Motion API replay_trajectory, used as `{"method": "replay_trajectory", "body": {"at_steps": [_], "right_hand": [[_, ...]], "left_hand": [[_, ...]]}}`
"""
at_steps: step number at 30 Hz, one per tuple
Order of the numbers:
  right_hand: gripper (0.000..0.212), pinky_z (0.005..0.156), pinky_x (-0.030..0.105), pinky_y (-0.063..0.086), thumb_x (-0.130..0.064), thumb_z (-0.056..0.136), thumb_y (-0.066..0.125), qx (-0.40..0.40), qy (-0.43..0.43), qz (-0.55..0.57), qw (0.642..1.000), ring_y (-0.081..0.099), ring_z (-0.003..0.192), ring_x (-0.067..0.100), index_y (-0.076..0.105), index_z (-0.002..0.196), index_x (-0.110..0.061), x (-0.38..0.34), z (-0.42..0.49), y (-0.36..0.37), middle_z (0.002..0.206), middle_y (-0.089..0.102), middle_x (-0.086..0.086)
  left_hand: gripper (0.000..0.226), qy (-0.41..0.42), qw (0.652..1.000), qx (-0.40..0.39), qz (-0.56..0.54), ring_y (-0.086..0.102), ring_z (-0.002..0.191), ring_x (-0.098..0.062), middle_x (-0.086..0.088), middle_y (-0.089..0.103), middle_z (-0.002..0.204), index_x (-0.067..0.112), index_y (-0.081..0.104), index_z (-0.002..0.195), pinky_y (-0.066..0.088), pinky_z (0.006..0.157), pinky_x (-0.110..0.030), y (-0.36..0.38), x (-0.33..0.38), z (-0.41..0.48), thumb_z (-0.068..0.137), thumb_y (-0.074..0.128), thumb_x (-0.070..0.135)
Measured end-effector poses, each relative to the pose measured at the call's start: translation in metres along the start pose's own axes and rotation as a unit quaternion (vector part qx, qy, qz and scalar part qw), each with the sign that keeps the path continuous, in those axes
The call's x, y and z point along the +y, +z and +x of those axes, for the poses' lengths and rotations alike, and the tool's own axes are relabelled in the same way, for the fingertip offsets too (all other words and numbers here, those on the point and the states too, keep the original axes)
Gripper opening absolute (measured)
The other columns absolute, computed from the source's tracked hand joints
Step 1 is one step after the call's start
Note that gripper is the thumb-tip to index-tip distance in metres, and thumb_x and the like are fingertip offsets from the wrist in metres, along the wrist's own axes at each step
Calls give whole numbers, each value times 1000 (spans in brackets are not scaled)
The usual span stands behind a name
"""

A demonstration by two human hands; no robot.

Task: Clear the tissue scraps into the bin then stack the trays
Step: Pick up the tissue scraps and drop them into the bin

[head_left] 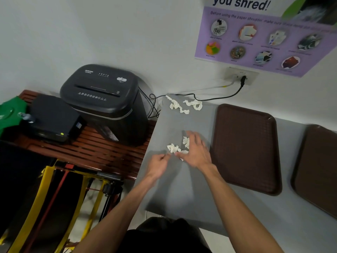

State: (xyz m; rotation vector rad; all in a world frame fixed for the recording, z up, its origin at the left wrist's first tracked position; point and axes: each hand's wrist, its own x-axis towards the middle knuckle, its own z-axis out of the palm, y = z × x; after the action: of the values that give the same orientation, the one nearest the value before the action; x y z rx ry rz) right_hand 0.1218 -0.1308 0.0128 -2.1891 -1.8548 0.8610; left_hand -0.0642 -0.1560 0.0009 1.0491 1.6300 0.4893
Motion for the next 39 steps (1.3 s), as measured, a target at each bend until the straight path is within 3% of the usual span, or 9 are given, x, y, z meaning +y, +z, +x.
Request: {"method": "replay_trajectory", "body": {"at_steps": [3,9,14,19,23,26,30,34,39], "right_hand": [[111,122,50,32,-70,78,77,-46,-26,-83,995,21,156,32,18,163,-33,8,21,17,173,11,-1],[46,101,48,52,-28,103,62,52,-58,-36,996,38,134,31,44,145,-20,27,-6,57,150,34,5],[50,95,42,48,4,96,48,41,-67,-41,996,52,119,34,45,141,-17,41,-45,70,134,46,11],[17,81,48,48,-16,105,45,30,62,83,994,63,106,52,46,122,-18,43,-53,54,120,65,26],[26,82,35,36,-41,111,45,69,107,233,964,63,103,41,62,101,-23,51,-72,38,99,71,16],[38,75,35,31,-35,112,43,112,120,253,954,60,86,36,54,80,-18,64,-86,30,82,66,13],[28,75,46,54,-29,102,39,155,142,319,924,65,72,26,59,83,-22,90,-108,28,74,68,-1],[24,65,38,46,-25,95,39,202,110,368,901,53,61,8,61,85,-31,117,-147,12,68,61,-15],[25,72,32,40,-9,105,40,248,107,342,900,53,67,4,55,94,-26,173,-218,-15,74,54,-12]], "left_hand": [[56,36,997,-1,68,29,46,-12,10,31,45,19,38,55,23,52,-33,-1,3,5,103,58,39],[47,83,986,14,144,43,58,-20,2,46,58,18,41,63,32,57,-34,-5,5,12,102,58,38],[46,72,985,17,155,47,62,-20,2,48,59,18,41,65,35,60,-35,-3,1,14,103,56,40],[45,61,988,-2,142,45,59,-20,4,45,57,19,42,64,36,61,-37,7,-2,16,103,57,38],[44,67,990,-19,125,42,57,-21,5,42,54,19,42,64,32,60,-36,15,5,7,102,59,33],[45,77,989,-19,124,40,52,-15,6,41,54,19,43,64,30,56,-34,26,14,-9,103,60,34],[45,112,985,-28,126,53,60,-20,-4,55,62,10,56,72,44,66,-35,51,17,-32,99,59,45],[46,176,971,-27,159,45,56,-14,3,46,56,15,47,63,42,62,-39,90,20,-63,99,61,40],[47,178,970,-43,160,41,50,-3,8,45,53,18,47,62,32,55,-35,156,21,-116,104,56,38]]}}
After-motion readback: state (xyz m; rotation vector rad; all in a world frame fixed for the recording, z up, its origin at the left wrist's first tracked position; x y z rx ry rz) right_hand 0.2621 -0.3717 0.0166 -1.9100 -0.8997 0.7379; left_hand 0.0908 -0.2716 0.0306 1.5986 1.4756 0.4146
